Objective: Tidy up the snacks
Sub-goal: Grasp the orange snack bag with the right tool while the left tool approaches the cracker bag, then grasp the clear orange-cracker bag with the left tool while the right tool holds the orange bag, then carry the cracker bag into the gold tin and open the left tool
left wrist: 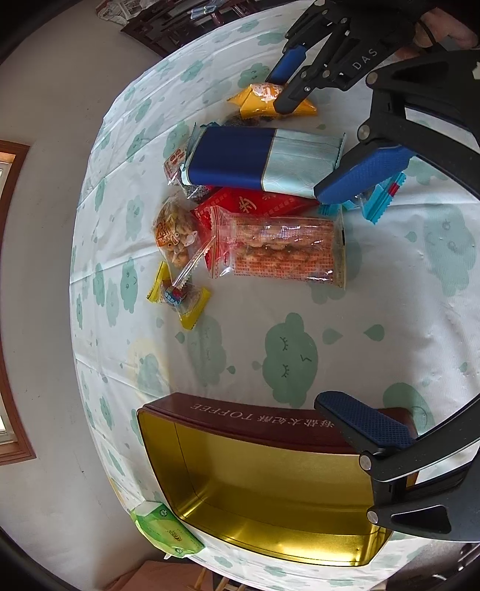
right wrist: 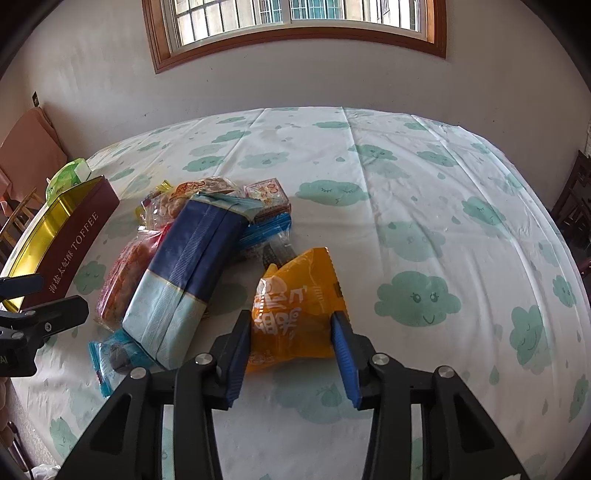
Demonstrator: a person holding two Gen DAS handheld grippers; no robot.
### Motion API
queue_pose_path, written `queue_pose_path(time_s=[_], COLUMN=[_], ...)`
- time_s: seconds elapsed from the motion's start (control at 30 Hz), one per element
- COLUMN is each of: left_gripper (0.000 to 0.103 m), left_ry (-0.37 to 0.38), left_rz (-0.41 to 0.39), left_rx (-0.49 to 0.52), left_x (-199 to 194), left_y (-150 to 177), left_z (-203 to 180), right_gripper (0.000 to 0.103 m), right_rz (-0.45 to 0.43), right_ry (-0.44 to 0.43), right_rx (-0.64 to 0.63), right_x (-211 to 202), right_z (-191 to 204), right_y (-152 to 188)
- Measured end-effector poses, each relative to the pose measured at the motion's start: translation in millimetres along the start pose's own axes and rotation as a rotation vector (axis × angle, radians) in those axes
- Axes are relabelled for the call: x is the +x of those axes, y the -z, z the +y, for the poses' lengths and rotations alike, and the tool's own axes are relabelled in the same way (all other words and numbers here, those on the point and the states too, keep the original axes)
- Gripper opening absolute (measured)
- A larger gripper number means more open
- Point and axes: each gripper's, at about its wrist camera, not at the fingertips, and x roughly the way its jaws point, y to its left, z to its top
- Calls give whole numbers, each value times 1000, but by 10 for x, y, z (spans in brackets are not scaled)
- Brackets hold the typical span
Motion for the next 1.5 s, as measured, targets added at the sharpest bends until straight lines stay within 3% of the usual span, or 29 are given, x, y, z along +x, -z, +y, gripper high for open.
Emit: queue_pose_path(time_s=[0.57, 0.67, 0.73, 1.0, 1.5], left_gripper=[61, 49, 35, 33, 33], left_ry=[61, 55, 50, 72, 57], left_rz=[48, 37, 29, 36, -54], left_rx=[38, 54, 56, 51, 59], left_x=[404, 396, 383, 340, -171], left_y=[-158, -157, -154, -127, -172], left_z=[-77, -86, -73, 3, 188], right_gripper=[43, 43, 43, 43, 43], right_rz=[-3, -3, -3, 2, 16], right_ry=[4, 5, 7, 15, 45], right_rx=[15, 16, 13, 6, -9], right_x=[5, 6, 10, 16, 22], right_z=[-108, -106, -104, -95, -46], right_y=[-3, -4, -1, 5, -13])
